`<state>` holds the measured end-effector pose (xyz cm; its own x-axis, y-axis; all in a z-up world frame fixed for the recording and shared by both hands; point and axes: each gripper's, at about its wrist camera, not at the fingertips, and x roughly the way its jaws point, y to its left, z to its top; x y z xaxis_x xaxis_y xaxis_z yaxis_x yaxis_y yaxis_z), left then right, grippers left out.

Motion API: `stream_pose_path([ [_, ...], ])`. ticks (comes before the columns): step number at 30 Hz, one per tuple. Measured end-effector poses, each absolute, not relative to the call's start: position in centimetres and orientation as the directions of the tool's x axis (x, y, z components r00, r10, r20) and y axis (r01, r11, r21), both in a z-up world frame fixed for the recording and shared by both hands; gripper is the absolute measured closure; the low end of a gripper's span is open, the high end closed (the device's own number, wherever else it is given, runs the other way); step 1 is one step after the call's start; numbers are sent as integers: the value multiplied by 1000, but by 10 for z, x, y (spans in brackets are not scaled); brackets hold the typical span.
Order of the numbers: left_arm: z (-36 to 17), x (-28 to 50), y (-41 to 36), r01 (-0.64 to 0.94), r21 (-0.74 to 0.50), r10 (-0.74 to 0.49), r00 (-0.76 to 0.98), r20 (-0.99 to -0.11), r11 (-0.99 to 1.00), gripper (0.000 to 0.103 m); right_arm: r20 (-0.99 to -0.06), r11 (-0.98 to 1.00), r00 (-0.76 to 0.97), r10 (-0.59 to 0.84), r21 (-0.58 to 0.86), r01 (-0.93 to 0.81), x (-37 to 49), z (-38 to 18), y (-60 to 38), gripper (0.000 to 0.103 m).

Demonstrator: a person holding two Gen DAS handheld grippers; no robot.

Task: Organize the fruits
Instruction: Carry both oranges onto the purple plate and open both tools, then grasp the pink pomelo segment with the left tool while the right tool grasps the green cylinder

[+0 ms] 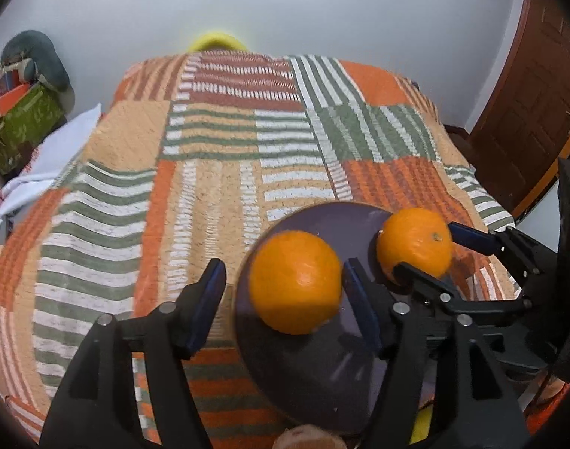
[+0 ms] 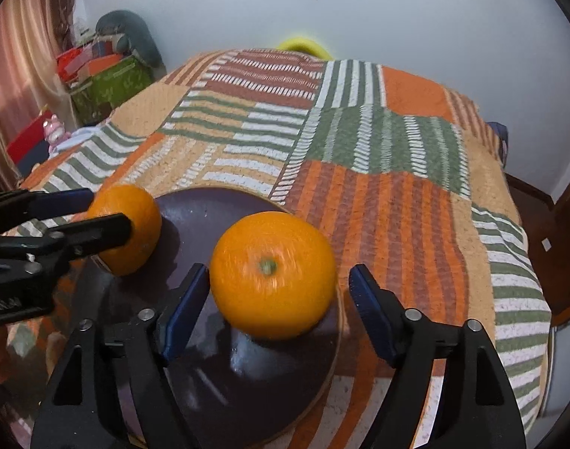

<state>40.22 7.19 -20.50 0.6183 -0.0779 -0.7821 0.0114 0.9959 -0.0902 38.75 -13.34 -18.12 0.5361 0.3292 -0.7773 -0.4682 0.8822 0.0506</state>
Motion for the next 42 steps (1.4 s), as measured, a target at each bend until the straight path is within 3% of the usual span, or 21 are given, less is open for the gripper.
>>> stream_pose_path([
  [23, -134, 278, 70, -12, -10, 2, 717, -697, 1000, 37, -672, 896, 650, 353, 43, -442, 293, -109, -171, 24],
  [33, -150, 237, 68, -27, -16, 8, 705, -709, 999, 37, -701, 889, 617, 358, 53, -456, 256, -128, -170, 24],
  [42, -200, 241, 78, -42, -113, -64, 609, -790, 993, 37, -747, 877, 565, 349, 48, -478, 246, -158, -164, 24],
])
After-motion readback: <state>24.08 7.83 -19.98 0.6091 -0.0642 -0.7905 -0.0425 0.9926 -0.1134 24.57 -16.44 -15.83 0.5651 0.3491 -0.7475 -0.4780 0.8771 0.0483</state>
